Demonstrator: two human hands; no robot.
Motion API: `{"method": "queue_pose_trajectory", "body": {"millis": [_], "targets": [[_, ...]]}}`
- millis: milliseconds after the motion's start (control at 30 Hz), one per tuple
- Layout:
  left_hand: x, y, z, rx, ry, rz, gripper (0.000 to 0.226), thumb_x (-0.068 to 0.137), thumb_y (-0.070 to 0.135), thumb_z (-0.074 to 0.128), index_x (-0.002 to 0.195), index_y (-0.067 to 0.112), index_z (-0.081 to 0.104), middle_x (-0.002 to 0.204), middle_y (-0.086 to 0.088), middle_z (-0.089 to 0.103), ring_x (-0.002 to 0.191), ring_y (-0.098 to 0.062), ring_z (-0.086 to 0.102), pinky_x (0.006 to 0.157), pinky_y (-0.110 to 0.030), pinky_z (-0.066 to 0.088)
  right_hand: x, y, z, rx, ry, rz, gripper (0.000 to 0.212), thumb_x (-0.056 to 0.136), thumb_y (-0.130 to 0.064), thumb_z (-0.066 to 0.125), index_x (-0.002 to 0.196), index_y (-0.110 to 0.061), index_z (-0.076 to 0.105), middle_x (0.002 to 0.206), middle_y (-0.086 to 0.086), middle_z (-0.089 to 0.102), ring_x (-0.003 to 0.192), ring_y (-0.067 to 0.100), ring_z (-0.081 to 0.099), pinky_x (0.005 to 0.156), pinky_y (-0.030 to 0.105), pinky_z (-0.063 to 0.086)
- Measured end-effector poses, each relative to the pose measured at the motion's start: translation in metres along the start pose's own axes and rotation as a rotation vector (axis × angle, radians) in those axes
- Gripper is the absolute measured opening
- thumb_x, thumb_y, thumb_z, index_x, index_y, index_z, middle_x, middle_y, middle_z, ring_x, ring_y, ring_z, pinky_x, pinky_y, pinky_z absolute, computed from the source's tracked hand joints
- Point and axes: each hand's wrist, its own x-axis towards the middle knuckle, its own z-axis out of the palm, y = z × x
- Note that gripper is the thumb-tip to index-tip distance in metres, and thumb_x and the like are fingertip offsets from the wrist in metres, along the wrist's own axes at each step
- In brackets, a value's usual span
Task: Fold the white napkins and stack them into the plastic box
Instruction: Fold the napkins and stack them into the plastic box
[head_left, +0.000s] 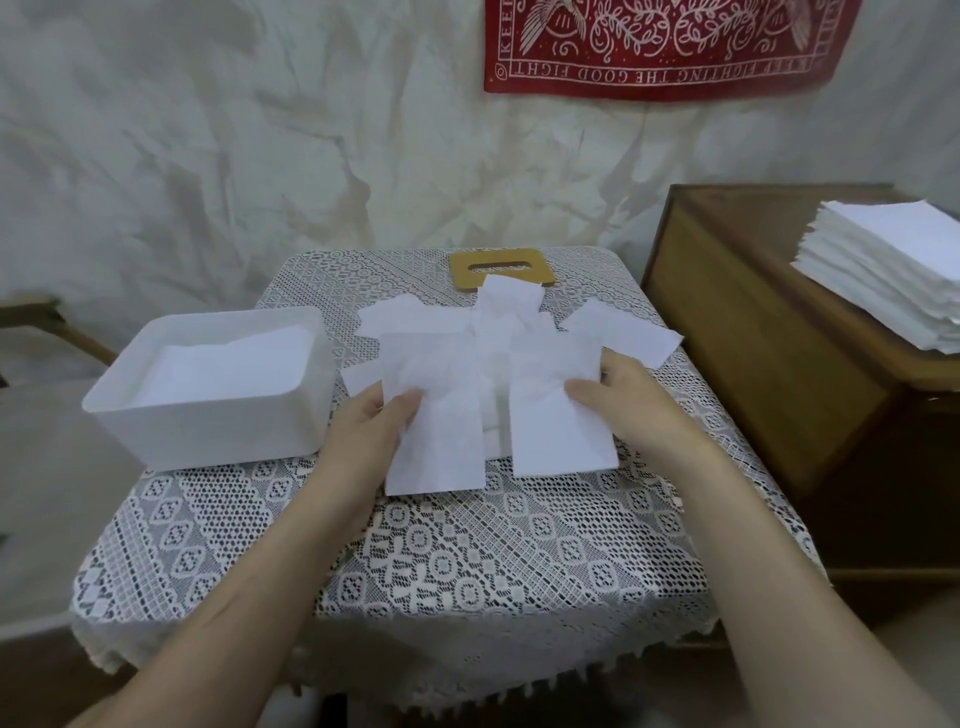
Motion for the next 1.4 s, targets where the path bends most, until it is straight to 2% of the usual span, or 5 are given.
{"method": "queue_pose_trajectory", "body": {"millis": [133,367,567,833,1400], "targets": [[0.0,-0.002,0.003,0.005,-0.013,-0.007,0.018,0.106,0.023,0.055,0.11,0.018,0.072,0.104,-0.001,0.081,0.095,-0.025,0.078,0.087,-0.047,0.06,0.004,0.005,0.006,-0.165,0.062,0.018,0.016,0.094,-0.018,0.065,0.108,-0.012,0.068,0.098,0.007,0.076,0.094,0.026,0.073,0.089,0.053,0.058],[0.001,-0.006,0.003,-0.005,-0.01,-0.024,0.02,0.107,0.026,0.054,0.114,0.02,0.071,0.108,0.001,0.08,0.101,-0.024,0.077,0.093,-0.05,0.059,0.0,0.005,-0.004,-0.251,0.088,0.036,0.014,0.095,-0.017,0.064,0.082,-0.013,0.07,0.086,0.004,0.076,0.087,0.029,0.071,0.074,0.038,0.051],[0.0,-0.007,0.005,-0.045,-0.034,-0.04,0.025,0.109,0.028,0.05,0.12,0.018,0.07,0.11,0.002,0.08,0.104,-0.021,0.075,0.096,-0.047,0.057,-0.013,-0.026,-0.002,0.28,0.083,0.0,0.014,0.101,-0.013,0.06,0.1,-0.013,0.074,0.088,-0.001,0.077,0.068,0.009,0.068,0.053,0.02,0.049],[-0.004,-0.005,0.017,-0.232,-0.165,-0.093,0.024,0.11,0.025,0.043,0.116,0.019,0.065,0.114,0.002,0.079,0.104,-0.012,0.075,0.081,-0.027,0.06,-0.015,-0.027,0.035,0.193,-0.005,0.039,0.009,0.099,-0.014,0.064,0.099,-0.009,0.071,0.091,0.005,0.079,0.075,0.017,0.075,0.057,0.027,0.056],[-0.005,-0.003,0.018,-0.305,-0.197,-0.081,0.034,0.111,0.031,0.041,0.132,0.013,0.061,0.125,-0.004,0.075,0.114,-0.019,0.072,0.081,-0.03,0.062,-0.015,-0.023,0.056,0.22,-0.054,0.066,0.007,0.1,-0.016,0.063,0.097,-0.013,0.069,0.094,0.005,0.079,0.083,0.023,0.075,0.076,0.045,0.061]]}}
